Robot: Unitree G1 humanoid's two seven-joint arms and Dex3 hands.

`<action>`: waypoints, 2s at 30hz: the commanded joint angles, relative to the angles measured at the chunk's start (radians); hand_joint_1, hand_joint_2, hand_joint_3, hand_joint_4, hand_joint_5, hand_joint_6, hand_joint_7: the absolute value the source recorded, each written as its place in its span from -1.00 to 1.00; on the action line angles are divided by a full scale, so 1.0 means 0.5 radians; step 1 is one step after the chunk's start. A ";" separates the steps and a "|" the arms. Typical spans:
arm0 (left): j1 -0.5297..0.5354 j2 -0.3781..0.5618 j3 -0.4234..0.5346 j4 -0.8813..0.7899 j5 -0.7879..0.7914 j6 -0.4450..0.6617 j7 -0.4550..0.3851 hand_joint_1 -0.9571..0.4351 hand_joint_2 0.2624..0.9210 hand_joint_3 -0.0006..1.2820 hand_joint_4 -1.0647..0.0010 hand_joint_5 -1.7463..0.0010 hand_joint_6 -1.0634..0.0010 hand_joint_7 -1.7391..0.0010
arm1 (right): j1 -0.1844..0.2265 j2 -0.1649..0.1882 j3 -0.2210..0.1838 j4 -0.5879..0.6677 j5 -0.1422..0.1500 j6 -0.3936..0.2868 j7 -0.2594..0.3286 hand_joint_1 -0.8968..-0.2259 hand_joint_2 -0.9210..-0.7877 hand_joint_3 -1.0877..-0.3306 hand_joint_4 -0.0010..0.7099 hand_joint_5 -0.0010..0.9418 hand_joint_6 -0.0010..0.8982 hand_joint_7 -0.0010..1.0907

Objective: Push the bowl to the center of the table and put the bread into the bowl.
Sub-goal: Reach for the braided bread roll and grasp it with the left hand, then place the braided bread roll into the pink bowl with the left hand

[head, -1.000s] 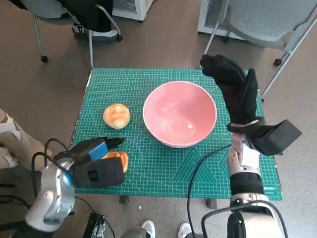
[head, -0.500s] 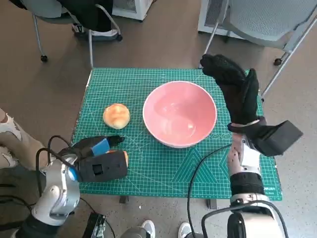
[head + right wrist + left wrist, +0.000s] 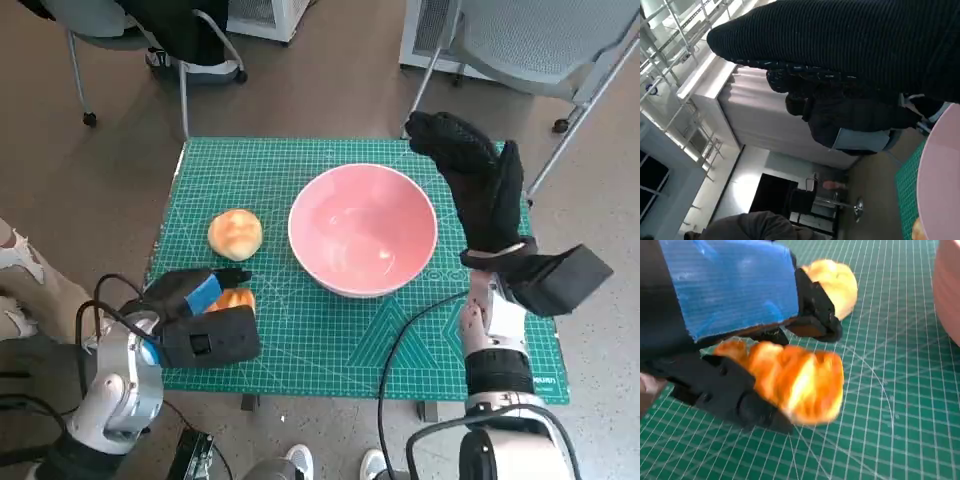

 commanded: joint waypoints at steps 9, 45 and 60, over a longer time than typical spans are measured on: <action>0.108 0.003 0.065 -0.005 -0.037 -0.162 0.104 0.38 0.94 -0.92 -0.30 -0.51 -0.48 0.05 | 0.051 -0.010 0.002 -0.002 0.019 0.045 0.011 -0.26 -1.00 -0.26 -0.45 -1.00 -0.62 -0.53; -0.214 0.027 0.326 -0.391 -0.225 -0.148 -0.111 0.38 0.94 -0.94 -0.45 -0.31 -0.31 -0.18 | -0.018 -0.036 0.001 0.101 0.009 0.024 0.021 -0.27 -1.00 -0.26 -0.45 -1.00 -0.66 -0.45; -0.647 -0.046 0.314 -0.445 -0.148 -0.087 -0.068 0.38 0.91 -0.90 -0.42 -0.39 -0.35 -0.10 | -0.008 -0.047 -0.008 0.109 0.019 0.015 0.047 -0.26 -1.00 -0.26 -0.45 -1.00 -0.68 -0.43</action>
